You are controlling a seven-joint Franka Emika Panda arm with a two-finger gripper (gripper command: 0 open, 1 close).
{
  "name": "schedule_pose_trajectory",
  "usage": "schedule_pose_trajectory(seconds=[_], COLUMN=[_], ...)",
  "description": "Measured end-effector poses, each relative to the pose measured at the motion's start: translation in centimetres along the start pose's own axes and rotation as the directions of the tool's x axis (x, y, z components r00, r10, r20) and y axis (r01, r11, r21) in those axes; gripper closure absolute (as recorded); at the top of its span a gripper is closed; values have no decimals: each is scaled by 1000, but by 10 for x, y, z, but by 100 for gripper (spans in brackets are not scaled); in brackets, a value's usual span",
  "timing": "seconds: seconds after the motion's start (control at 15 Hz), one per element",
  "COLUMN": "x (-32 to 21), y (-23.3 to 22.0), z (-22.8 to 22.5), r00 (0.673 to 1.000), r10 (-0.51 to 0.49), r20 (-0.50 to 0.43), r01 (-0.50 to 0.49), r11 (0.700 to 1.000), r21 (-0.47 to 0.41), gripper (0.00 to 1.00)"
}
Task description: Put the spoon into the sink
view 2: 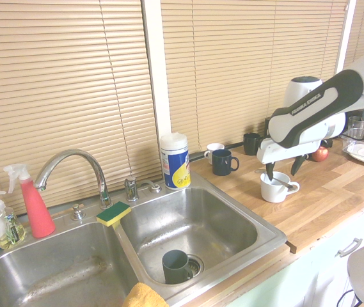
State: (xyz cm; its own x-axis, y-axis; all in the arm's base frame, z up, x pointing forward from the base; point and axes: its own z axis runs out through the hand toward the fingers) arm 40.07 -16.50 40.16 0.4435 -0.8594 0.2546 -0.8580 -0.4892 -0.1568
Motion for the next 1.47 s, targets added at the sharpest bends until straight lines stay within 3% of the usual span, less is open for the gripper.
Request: schedule_pose_trajectory(seconds=[0.33,0.4,1.47], x=[19,21,14], y=[7,6,-15], z=[20,22,39], r00=[1000,1000,999], r10=[12,10,-44], r20=[-9,-12,-7], r01=[-11,-9,44], r11=[998,998,997], r21=[57,67,67], gripper=[0,100,100])
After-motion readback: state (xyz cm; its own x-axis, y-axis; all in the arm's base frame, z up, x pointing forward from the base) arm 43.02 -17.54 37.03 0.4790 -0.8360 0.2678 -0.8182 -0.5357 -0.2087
